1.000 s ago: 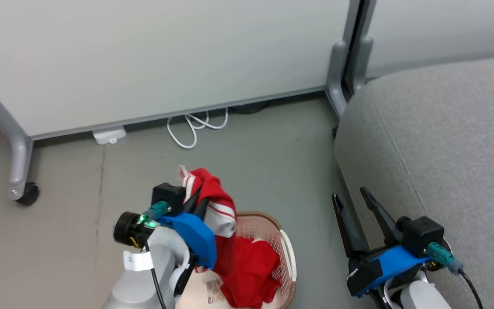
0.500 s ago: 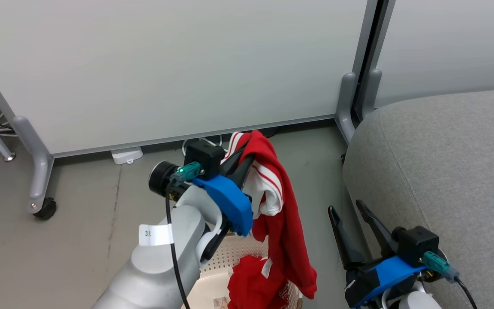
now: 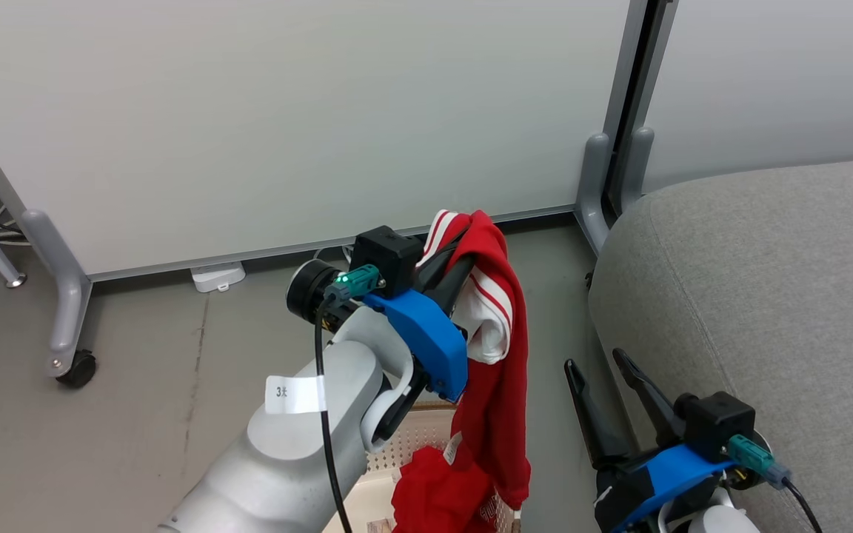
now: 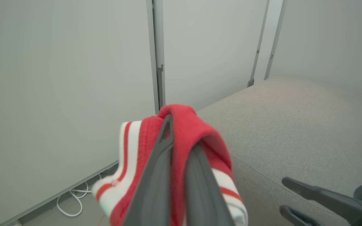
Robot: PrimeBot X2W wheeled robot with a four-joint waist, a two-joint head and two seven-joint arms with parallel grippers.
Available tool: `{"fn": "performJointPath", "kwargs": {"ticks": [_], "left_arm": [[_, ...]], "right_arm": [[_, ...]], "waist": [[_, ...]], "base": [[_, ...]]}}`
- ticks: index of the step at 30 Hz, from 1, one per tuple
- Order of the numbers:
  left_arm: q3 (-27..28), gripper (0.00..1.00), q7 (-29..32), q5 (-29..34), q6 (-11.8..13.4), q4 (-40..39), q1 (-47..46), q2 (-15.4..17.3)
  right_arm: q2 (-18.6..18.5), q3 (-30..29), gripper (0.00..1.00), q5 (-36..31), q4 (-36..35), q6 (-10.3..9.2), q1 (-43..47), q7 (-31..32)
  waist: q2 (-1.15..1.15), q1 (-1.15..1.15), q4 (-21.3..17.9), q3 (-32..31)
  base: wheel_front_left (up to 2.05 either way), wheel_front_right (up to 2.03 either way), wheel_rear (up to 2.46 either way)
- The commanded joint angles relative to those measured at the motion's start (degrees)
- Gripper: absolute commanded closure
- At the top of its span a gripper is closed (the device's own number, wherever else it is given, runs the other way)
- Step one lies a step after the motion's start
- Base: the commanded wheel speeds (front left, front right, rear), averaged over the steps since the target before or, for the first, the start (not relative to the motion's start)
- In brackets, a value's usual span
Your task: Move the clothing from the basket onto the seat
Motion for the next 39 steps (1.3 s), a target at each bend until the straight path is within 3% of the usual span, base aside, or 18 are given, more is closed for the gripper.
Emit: {"fn": "performJointPath", "kwargs": {"ticks": [1,15,26,31,39], "left_arm": [[-0.47,1.00,-0.47,-0.42,0.35,0.18,-1.05,0.05],[-4.48,1.00,-1.61,-3.70,0.76,0.98,-1.92,0.04],[-7.73,1.00,-2.11,-5.81,1.19,0.91,-3.28,0.04],[-9.48,1.00,-2.46,-6.99,1.38,0.33,-3.65,0.04],[-11.73,1.00,-2.64,-8.39,1.87,-0.68,-4.44,0.04]], "right_arm": [[-0.18,0.14,0.00,-0.01,-0.26,0.01,0.82,0.19],[-0.18,5.67,0.00,-0.38,2.75,0.01,-3.50,2.70],[-0.18,10.87,0.00,-1.60,14.77,0.01,-13.39,3.98],[-0.18,14.36,0.00,-0.57,21.87,0.01,-18.61,2.50],[-0.17,18.10,0.02,2.84,27.57,0.01,-22.90,-0.36]], "waist": [[-0.01,0.00,-0.07,-0.01],[-0.01,0.00,-0.21,0.36],[-0.01,0.00,0.75,1.08],[-0.01,0.00,1.09,1.09],[-0.01,0.00,1.70,0.95]], "base": [[0.00,0.00,0.00],[0.00,0.00,0.00],[0.00,0.00,0.00],[0.00,0.00,0.00],[0.00,0.00,0.00]]}}
